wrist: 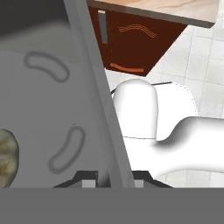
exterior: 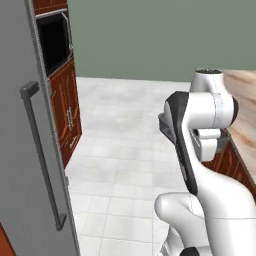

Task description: Place two dumplings into each of the tupperware containers and then place the containers in the fridge.

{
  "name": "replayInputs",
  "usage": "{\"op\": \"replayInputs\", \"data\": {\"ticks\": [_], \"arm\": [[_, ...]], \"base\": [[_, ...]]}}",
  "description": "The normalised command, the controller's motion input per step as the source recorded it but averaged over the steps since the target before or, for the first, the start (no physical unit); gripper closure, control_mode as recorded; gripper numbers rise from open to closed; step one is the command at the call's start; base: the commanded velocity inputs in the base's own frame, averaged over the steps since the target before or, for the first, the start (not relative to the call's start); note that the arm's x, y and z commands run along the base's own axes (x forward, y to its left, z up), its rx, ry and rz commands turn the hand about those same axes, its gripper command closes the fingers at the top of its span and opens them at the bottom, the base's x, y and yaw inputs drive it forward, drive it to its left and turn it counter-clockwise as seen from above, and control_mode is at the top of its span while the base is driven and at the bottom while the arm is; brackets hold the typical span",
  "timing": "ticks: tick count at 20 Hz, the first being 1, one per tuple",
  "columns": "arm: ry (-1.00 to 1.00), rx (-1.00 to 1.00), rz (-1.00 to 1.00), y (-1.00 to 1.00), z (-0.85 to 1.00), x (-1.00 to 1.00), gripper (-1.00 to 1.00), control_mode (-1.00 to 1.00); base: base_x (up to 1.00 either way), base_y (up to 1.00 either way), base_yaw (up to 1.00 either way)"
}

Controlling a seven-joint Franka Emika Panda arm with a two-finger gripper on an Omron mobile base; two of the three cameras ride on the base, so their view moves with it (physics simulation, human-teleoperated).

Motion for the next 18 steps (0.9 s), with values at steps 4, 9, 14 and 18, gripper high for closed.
{"op": "replayInputs", "data": {"ticks": [4,9,14,18], "arm": [[0.00,0.00,0.00,0.00,0.00,0.00,1.00,1.00],[0.00,0.00,0.00,0.00,0.00,0.00,1.00,1.00],[0.00,0.00,0.00,0.00,0.00,0.00,1.00,1.00],[0.00,0.00,0.00,0.00,0.00,0.00,1.00,1.00]], "base": [[0.76,-0.61,0.63],[0.63,-0.46,0.73],[0.63,-0.39,0.77],[0.90,-0.33,0.48]]}}
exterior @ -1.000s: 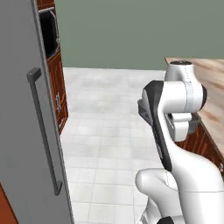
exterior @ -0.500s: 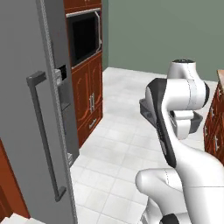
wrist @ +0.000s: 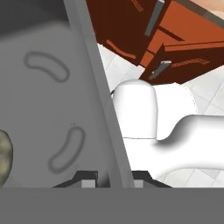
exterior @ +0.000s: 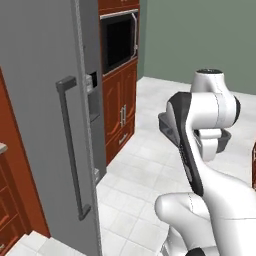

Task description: Place two dumplings into each of the tupperware containers and then place the containers in the fridge.

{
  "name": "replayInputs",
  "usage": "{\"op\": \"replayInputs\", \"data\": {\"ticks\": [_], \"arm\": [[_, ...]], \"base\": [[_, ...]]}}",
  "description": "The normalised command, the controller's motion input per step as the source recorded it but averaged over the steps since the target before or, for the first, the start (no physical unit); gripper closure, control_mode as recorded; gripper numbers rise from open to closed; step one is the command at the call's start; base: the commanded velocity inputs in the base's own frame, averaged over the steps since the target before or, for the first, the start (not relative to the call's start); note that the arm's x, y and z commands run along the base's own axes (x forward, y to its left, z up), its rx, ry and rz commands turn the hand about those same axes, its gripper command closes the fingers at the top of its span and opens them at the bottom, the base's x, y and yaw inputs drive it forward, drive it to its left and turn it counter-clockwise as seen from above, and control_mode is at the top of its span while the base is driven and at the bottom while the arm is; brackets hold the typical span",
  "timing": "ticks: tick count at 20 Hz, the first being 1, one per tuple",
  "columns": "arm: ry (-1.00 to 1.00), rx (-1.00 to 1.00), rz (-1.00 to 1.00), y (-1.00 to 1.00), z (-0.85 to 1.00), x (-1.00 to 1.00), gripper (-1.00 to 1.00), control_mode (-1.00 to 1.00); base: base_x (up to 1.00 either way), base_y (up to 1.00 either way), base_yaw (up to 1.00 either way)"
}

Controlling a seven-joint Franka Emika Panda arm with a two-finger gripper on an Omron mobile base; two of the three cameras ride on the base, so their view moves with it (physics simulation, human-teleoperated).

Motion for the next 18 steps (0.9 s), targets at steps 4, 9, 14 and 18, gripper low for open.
{"op": "replayInputs", "data": {"ticks": [4,9,14,18], "arm": [[0.00,0.00,0.00,0.00,0.00,0.00,1.00,1.00],[0.00,0.00,0.00,0.00,0.00,0.00,1.00,1.00],[0.00,0.00,0.00,0.00,0.00,0.00,1.00,1.00],[0.00,0.00,0.00,0.00,0.00,0.00,1.00,1.00]], "base": [[1.00,0.00,0.00],[1.00,0.01,-0.03],[1.00,-0.09,0.26],[0.76,-0.08,0.74]]}}
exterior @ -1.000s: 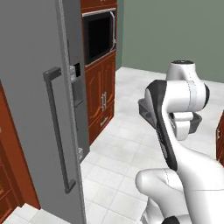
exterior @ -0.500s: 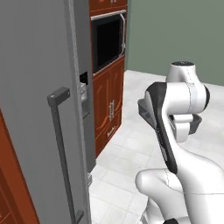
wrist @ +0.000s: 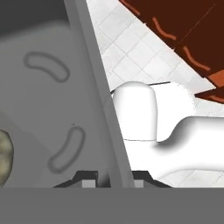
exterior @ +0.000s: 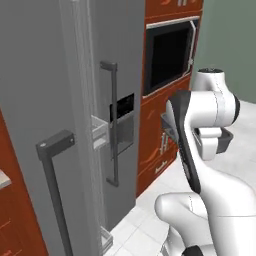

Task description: Place two dumplings into each of the tupperware containers and then place the containers in the fridge.

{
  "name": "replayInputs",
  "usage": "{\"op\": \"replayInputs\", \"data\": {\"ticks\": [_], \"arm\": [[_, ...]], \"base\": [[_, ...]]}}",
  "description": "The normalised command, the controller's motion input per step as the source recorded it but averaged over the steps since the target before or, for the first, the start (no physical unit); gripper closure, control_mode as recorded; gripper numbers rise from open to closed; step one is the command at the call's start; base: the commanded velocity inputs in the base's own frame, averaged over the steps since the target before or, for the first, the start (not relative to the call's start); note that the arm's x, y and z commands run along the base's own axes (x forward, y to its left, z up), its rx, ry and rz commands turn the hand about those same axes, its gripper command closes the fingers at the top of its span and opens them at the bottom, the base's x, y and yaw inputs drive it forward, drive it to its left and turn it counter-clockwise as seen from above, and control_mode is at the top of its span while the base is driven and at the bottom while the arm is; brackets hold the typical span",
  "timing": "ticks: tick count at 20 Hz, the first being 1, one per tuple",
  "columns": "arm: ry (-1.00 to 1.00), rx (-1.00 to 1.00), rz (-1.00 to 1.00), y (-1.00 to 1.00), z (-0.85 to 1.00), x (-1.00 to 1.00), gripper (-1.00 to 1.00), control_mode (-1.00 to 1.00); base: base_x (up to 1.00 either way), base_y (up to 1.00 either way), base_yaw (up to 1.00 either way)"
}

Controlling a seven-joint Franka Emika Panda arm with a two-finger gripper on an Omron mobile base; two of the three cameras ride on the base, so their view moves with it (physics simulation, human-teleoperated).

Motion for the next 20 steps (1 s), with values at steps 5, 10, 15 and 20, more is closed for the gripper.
{"op": "replayInputs", "data": {"ticks": [5,10,15,20], "arm": [[0.00,0.00,0.00,0.00,0.00,0.00,1.00,1.00],[0.00,0.00,0.00,0.00,0.00,0.00,1.00,1.00],[0.00,0.00,0.00,0.00,0.00,0.00,1.00,1.00],[0.00,0.00,0.00,0.00,0.00,0.00,1.00,1.00]], "base": [[0.54,-0.14,0.81],[0.31,-0.54,0.58],[0.24,-0.59,0.42],[0.14,-0.25,0.55]]}}
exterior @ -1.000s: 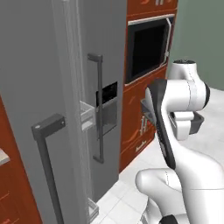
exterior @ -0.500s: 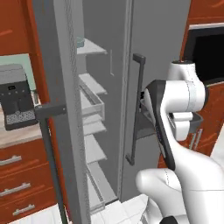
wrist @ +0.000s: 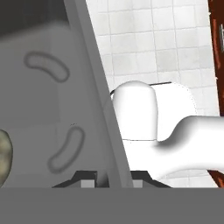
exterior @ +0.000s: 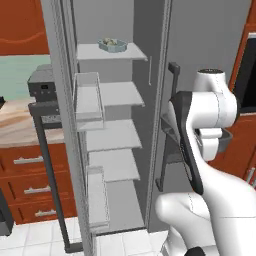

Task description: Place two dumplings into each of the tupperware containers and then place the containers in the fridge.

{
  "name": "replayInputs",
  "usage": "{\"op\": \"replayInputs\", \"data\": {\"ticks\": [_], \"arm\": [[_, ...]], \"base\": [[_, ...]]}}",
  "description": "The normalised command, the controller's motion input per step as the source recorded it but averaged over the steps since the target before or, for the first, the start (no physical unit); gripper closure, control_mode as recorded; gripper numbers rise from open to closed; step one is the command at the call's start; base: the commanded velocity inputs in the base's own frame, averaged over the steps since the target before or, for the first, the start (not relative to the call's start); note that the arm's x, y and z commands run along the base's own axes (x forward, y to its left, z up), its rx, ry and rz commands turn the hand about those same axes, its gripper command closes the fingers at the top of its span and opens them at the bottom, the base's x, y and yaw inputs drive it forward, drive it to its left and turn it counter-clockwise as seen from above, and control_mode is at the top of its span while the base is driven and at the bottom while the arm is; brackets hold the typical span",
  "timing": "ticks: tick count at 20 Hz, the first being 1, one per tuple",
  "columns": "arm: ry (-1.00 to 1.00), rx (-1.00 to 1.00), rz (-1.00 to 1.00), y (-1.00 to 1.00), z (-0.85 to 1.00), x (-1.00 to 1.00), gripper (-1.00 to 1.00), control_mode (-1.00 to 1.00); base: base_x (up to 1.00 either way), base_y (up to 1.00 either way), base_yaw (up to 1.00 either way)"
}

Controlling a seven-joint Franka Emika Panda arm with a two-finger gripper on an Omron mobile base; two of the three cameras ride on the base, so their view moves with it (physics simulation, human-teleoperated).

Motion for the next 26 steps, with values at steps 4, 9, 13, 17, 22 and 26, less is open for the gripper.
{"op": "replayInputs", "data": {"ticks": [4,9,13,17,22,26], "arm": [[0.00,0.00,0.00,0.00,0.00,0.00,1.00,1.00],[0.00,0.00,0.00,0.00,0.00,0.00,1.00,1.00],[0.00,0.00,0.00,0.00,0.00,0.00,1.00,1.00],[0.00,0.00,0.00,0.00,0.00,0.00,1.00,1.00],[0.00,0.00,0.00,0.00,0.00,0.00,1.00,1.00],[0.00,0.00,0.00,0.00,0.00,0.00,1.00,1.00]], "base": [[0.00,-0.03,0.49],[0.48,-0.01,0.15],[0.63,0.00,0.12],[0.25,0.31,0.04],[0.30,0.33,0.00],[0.66,-0.02,0.03]]}}
